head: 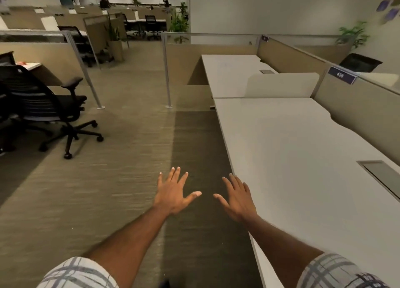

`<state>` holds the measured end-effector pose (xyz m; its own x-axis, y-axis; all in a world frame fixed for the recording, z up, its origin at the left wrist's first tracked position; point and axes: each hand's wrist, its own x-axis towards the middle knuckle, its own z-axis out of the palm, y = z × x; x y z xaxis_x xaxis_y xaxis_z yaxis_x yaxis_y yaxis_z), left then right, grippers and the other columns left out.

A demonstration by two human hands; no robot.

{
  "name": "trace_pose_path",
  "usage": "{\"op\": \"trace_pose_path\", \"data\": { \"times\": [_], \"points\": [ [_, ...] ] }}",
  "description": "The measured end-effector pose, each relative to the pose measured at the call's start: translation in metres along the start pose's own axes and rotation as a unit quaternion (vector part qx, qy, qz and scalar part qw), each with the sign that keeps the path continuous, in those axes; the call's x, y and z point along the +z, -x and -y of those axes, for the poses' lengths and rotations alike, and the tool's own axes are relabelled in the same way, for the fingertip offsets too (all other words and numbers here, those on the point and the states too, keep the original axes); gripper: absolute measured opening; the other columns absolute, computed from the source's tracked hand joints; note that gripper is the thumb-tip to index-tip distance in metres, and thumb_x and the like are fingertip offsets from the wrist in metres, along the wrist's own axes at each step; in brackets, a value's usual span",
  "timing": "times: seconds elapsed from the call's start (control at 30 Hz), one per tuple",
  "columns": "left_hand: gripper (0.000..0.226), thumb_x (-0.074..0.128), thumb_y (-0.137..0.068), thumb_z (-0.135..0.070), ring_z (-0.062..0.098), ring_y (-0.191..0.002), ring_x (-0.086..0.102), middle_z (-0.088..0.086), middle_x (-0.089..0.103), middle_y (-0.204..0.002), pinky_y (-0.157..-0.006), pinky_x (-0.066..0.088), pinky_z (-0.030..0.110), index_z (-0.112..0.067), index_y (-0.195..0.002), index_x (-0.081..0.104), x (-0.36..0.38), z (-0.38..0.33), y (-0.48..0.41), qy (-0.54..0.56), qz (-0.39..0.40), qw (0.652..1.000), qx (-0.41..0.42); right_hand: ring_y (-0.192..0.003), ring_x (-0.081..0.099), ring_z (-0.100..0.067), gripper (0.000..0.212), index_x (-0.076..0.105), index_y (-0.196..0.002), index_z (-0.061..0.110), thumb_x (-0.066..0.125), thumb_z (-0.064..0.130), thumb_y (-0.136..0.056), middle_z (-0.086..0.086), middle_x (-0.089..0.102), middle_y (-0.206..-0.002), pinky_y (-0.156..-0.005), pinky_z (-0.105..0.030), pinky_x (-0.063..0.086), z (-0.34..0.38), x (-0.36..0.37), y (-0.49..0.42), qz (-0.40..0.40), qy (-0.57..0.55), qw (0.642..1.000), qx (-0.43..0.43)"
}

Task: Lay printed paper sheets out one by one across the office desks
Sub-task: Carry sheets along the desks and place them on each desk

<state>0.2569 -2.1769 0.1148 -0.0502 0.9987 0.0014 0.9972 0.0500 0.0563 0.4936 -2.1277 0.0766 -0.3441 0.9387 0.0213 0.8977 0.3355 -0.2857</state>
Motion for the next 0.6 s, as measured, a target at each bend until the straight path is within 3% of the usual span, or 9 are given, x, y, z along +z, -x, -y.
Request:
{"op": "trace_pose_path", "data": {
  "times": [0.33,0.6],
  "points": [
    [0.103,0.005,-0.075,-0.09,0.02,-0.152,0.002,0.005,0.009,-0.165,-0.119,0.004,0.058,-0.026,-0.155,0.017,0.019,0.07,-0.196,0.016,-0.004,1.0,0.026,-0.152,0.002,-0.02,0.078,0.014,-0.155,0.032,0.018,0.076,-0.091,0.002,0.003,-0.165,-0.118,-0.04,-0.005,0.003,0.018,-0.191,-0.004,0.032,0.999,0.013],
    [0.103,0.005,-0.075,-0.089,0.021,-0.152,0.002,0.005,0.009,-0.165,-0.119,0.001,0.057,-0.025,-0.155,0.016,0.006,0.129,-0.353,0.012,0.008,0.998,0.067,-0.152,0.004,-0.021,0.078,0.016,-0.154,0.03,0.02,0.075,-0.091,0.001,0.005,-0.165,-0.121,-0.042,0.0,0.015,0.01,-0.345,0.0,0.034,0.998,0.049]
  ]
}}
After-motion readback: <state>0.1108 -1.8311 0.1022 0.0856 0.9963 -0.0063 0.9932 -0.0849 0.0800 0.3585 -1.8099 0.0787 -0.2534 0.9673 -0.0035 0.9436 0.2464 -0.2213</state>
